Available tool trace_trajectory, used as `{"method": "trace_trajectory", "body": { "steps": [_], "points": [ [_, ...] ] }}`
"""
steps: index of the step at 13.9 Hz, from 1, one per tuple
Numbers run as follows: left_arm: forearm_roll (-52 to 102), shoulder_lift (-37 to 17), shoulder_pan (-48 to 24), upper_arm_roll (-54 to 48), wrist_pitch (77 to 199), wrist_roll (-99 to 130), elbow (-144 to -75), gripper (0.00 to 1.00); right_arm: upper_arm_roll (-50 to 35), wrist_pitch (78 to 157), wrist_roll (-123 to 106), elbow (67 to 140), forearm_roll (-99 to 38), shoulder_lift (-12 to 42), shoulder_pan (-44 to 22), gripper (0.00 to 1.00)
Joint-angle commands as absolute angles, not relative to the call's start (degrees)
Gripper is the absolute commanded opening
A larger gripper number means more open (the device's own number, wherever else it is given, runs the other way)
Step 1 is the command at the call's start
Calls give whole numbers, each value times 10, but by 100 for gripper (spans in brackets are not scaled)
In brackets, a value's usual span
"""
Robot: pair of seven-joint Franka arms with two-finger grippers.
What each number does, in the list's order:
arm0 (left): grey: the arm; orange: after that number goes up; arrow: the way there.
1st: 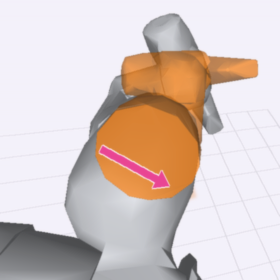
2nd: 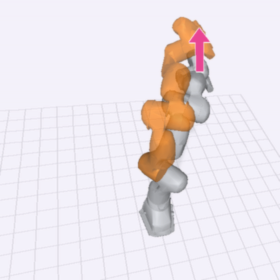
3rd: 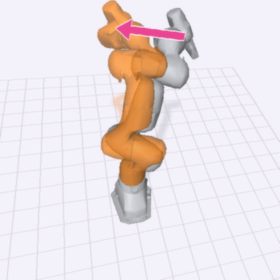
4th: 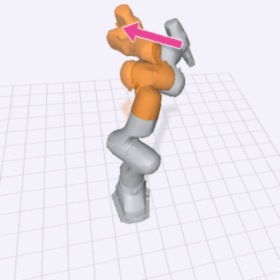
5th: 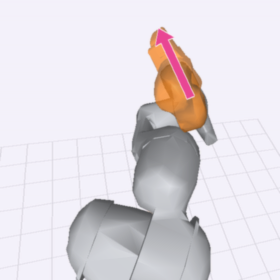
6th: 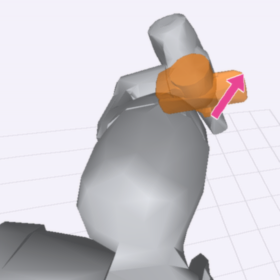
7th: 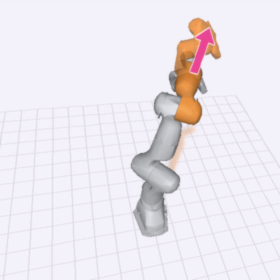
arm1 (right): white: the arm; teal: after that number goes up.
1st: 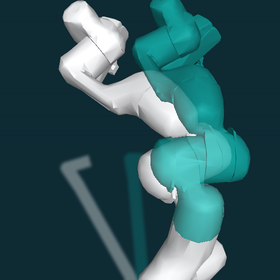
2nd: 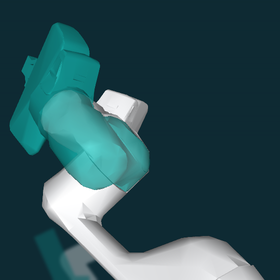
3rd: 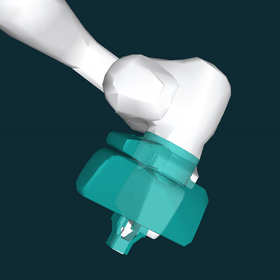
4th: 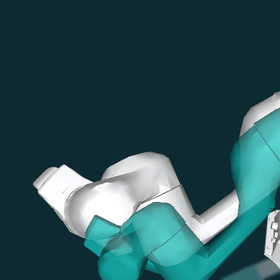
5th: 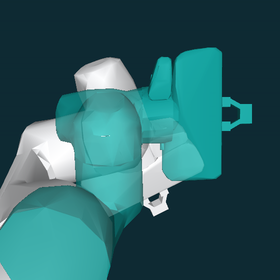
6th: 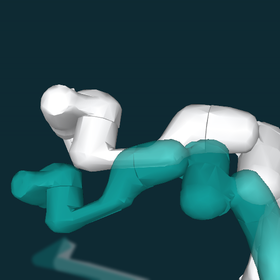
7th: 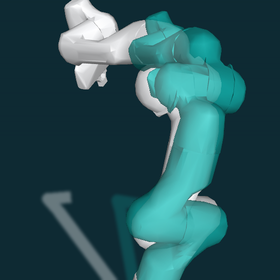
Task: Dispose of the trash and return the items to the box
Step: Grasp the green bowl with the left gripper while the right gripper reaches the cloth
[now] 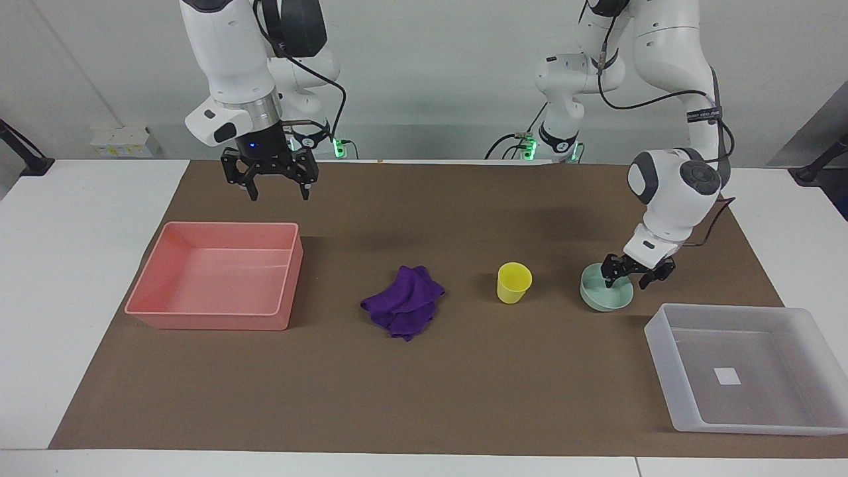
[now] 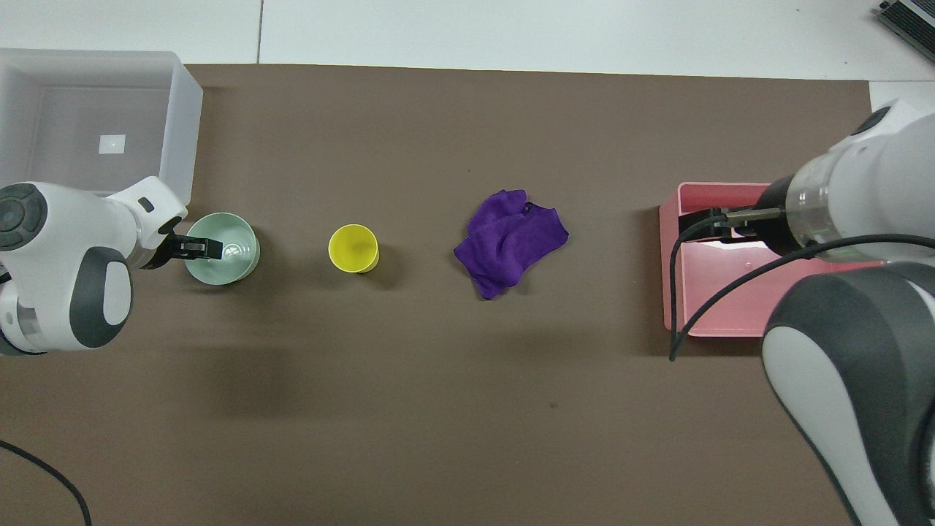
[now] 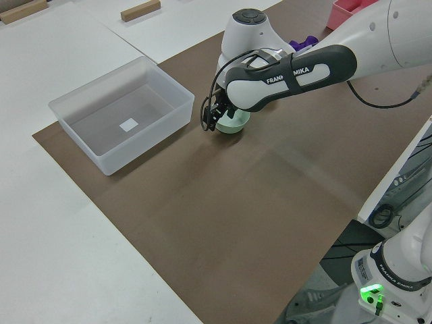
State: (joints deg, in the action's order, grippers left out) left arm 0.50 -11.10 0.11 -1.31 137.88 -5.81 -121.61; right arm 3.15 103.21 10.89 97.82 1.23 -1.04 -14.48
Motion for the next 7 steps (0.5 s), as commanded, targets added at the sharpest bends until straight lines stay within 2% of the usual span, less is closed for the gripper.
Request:
{"method": "trace_trajectory", "body": {
  "steps": [1,3,7],
  "points": [
    [19,-106,8,-18,1377,-65,-1224,0,32,1081,147,985,-9,17,-167,100],
    [27,-105,7,-18,1376,-65,-1223,0,32,1136,195,997,-12,46,-197,100],
    [27,-103,6,-18,1369,-62,-1207,0,33,1299,253,1090,-11,58,-241,100]
  ]
}}
